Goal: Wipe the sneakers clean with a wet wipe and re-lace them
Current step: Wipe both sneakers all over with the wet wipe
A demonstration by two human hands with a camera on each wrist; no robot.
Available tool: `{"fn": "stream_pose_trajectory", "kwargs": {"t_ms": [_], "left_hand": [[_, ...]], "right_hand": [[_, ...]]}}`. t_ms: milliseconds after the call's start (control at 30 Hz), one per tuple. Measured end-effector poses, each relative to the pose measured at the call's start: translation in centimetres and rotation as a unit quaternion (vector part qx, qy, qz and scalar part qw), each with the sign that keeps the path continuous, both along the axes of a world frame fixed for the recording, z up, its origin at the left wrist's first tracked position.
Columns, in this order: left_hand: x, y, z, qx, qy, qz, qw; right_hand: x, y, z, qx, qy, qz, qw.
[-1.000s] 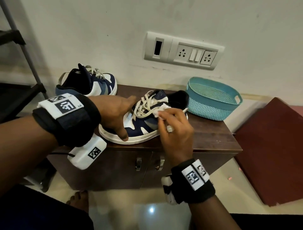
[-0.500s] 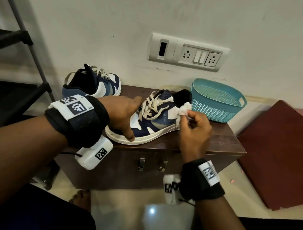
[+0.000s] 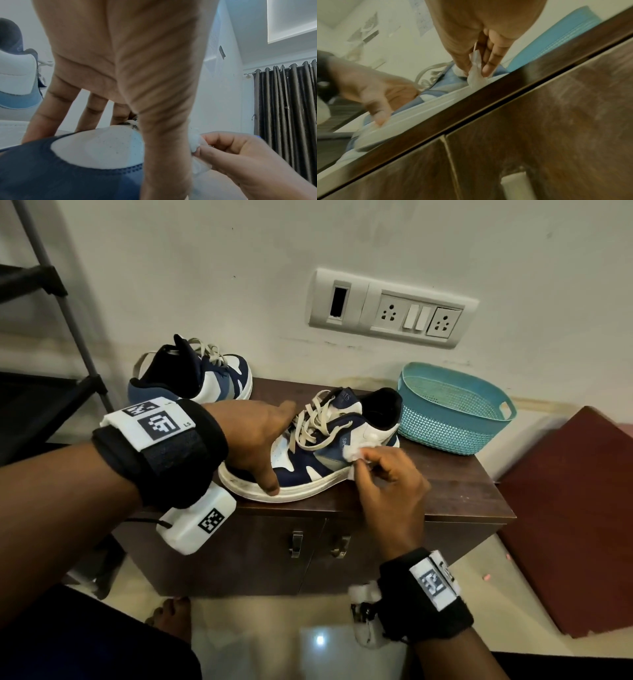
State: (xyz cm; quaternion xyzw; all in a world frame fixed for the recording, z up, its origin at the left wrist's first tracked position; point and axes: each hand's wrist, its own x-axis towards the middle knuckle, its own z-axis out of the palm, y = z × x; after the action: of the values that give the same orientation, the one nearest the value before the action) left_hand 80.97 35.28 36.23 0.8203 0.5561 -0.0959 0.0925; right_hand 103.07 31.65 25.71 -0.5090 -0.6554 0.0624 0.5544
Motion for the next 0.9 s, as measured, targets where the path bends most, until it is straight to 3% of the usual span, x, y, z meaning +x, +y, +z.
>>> {"fn": "stream_pose_trajectory", "kwargs": {"t_ms": [67,133,200,267,367,433,533,600,667,733,833,900], "left_hand": [[0.0,0.1,-0.1,0.000,0.002,0.000,1.000],[-0.1,0.2,-0.2,0.002,0.001,-0.005,1.000],[-0.2,0.3,-0.2,0.002,0.004,-0.010,1.000],[-0.3,0.4,-0.1,-0.003,0.007,-0.012,1.000],[-0.6,0.5,0.2,-0.014,0.011,-0.013,1.000],[-0.7,0.6,0.3,-0.021,0.007,-0.011,1.000],[-0.7,0.6,0.2,-0.022,-0.003,-0.012,1.000],[-0.7,0.8,0.0,-0.022,-0.003,-0.011,1.000],[-0.7,0.9,0.0,-0.019,0.002,-0.016,1.000],[-0.8,1.0,-0.1,-0.014,0.011,-0.019,1.000],[-0.7,1.0,-0.1,-0.018,0.023,-0.014,0.999],[-0.8,1.0,-0.2,-0.023,0.024,-0.012,0.999]], "right_hand": [[1.3,1.3,0.2,-0.027,0.088,-0.065,0.994],[1.3,1.5,0.1,-0.050,0.119,-0.096,0.987],[-0.3,0.1,-0.1,-0.041,0.066,-0.060,0.995],[-1.6,-1.6,-0.5,-0.034,-0.022,0.047,0.998],[-1.1,-2.5,-0.9,-0.022,-0.129,0.151,0.980],[0.0,-2.5,-0.8,-0.011,-0.106,0.095,0.990],[1.6,-1.9,-1.0,0.016,0.016,-0.049,0.999],[1.6,-1.5,-1.5,0.016,0.046,-0.081,0.995],[0.2,-1.6,-2.1,-0.003,0.012,-0.059,0.998],[-1.8,-2.4,-2.5,-0.011,-0.049,0.016,0.999],[-2.7,-3.4,-2.5,0.002,-0.194,0.142,0.971],[-1.4,-2.7,-2.2,0.006,-0.252,0.137,0.958]]}}
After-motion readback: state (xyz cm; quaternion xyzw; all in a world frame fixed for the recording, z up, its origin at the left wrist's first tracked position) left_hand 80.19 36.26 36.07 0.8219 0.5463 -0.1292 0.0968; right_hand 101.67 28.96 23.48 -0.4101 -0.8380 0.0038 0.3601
